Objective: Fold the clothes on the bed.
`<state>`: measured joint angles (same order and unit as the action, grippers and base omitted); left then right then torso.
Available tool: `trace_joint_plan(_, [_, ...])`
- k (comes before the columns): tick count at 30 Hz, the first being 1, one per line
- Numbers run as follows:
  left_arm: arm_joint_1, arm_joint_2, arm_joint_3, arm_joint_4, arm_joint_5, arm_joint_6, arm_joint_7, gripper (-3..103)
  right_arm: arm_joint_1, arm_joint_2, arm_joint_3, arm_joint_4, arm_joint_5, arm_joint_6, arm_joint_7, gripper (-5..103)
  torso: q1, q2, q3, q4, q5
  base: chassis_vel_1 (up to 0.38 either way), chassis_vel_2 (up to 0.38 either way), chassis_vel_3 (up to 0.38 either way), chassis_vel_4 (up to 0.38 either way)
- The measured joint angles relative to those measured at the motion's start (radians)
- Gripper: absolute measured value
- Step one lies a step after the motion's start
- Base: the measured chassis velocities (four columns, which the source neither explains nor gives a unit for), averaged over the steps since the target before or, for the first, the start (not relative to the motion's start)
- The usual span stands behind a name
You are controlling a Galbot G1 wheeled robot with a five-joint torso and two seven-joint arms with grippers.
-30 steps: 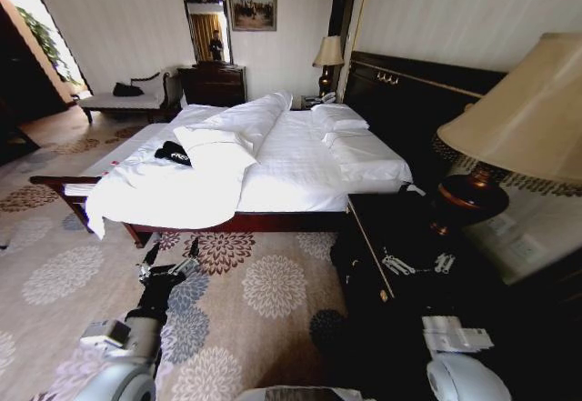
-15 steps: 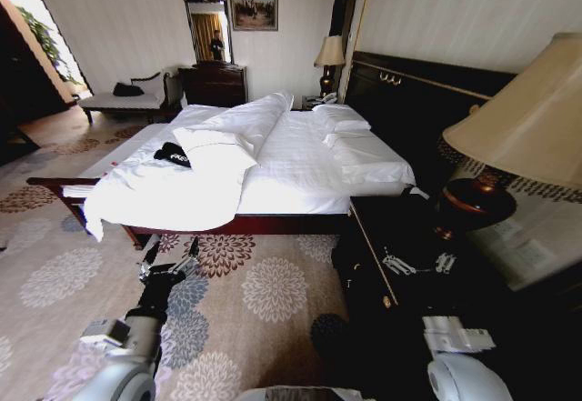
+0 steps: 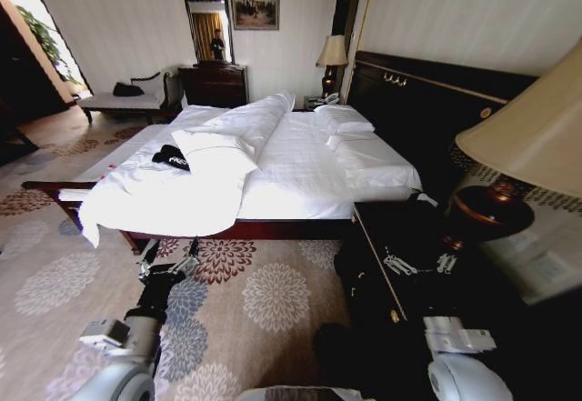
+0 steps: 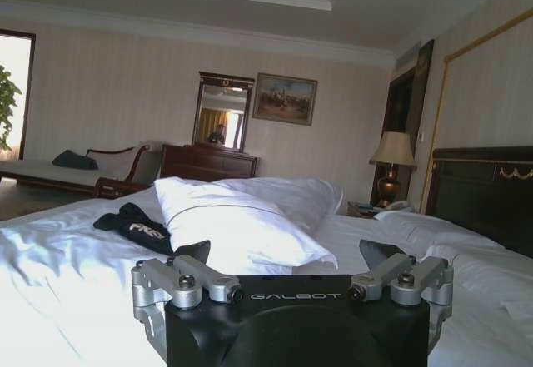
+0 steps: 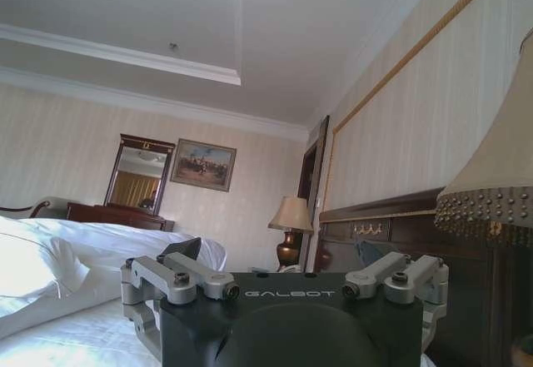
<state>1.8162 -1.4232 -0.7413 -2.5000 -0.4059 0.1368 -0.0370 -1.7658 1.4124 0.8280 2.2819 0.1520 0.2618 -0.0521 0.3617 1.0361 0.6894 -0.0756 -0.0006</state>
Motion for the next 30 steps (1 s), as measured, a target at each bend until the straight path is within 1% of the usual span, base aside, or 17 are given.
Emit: trace_joint_plan(30, [-0.013,0.033,-0.016,0.000,-0.032,0.000,0.000,100,-0.005,0.013,0.011,0.008,0.009,-0.004,-0.001,100,0.000,0.000,0.000,0.0000,0.0000,-0.074,0.082,0.080,-0.077])
